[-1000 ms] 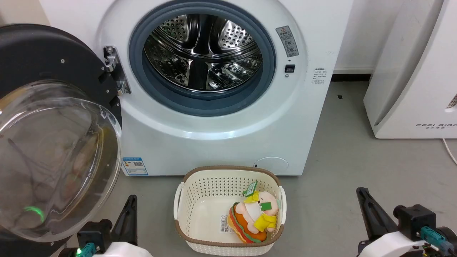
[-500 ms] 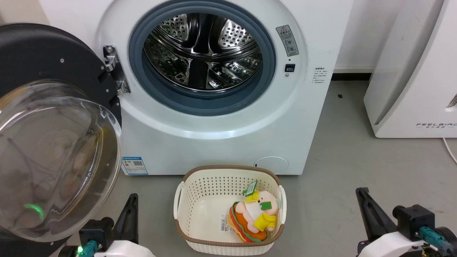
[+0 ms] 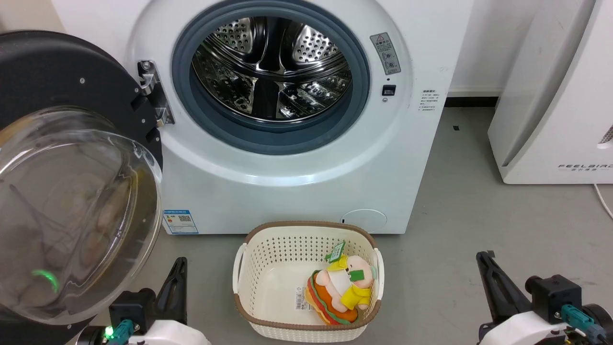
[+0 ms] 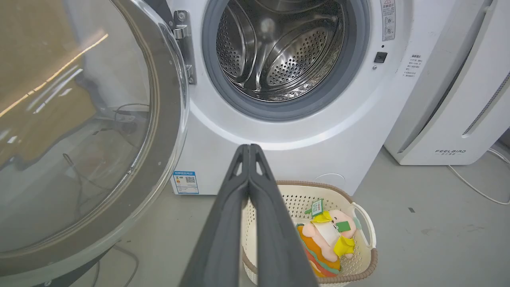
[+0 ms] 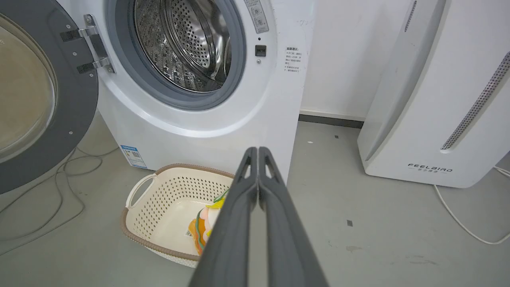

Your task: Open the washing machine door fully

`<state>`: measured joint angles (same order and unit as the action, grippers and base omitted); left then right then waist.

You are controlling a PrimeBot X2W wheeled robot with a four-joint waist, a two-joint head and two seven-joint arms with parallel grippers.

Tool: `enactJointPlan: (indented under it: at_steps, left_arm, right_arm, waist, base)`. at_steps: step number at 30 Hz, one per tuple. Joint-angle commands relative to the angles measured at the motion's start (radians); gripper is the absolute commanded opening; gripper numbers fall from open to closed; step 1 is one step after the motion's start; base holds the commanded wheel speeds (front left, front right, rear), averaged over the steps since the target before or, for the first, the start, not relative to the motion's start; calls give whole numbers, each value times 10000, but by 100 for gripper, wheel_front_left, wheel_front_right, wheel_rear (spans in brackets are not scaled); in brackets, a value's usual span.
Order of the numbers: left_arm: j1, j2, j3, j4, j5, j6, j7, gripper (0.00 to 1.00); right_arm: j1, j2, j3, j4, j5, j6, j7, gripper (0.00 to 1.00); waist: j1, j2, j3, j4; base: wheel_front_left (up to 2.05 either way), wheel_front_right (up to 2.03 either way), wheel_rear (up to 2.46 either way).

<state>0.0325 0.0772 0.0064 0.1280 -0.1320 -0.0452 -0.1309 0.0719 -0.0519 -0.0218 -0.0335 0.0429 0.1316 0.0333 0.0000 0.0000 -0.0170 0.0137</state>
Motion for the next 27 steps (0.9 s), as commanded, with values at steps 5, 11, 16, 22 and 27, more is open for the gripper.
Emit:
enactJointPlan:
  at_steps: [5,11,16,22,27]
  left_arm:
    - [-108,-26,-22,-128,144,90,94,0]
    - [-124,-44,-25,-212,230,116,183,0]
    - [-137,-58,-28,-282,302,138,257,0]
    - [-158,-82,-32,-395,417,174,375,0]
    - [-172,-97,-34,-465,488,196,449,0]
  right_arm:
    - [-231,6,36,51,-74,-3,-56,0]
    - [-266,7,49,72,-100,-4,-77,0]
    - [-296,7,60,89,-122,-4,-94,0]
    - [-344,8,78,117,-156,-5,-120,0]
    - [-373,9,89,134,-178,-5,-137,0]
  waist:
    - [0,0,8,-7]
    - [0,0,20,-16]
    - [0,0,30,-24]
    - [0,0,46,-37]
    - [0,0,56,-45]
  base:
    - [0,0,0]
    - [0,0,0]
    - [0,0,0]
    - [0,0,0]
    - [0,0,0]
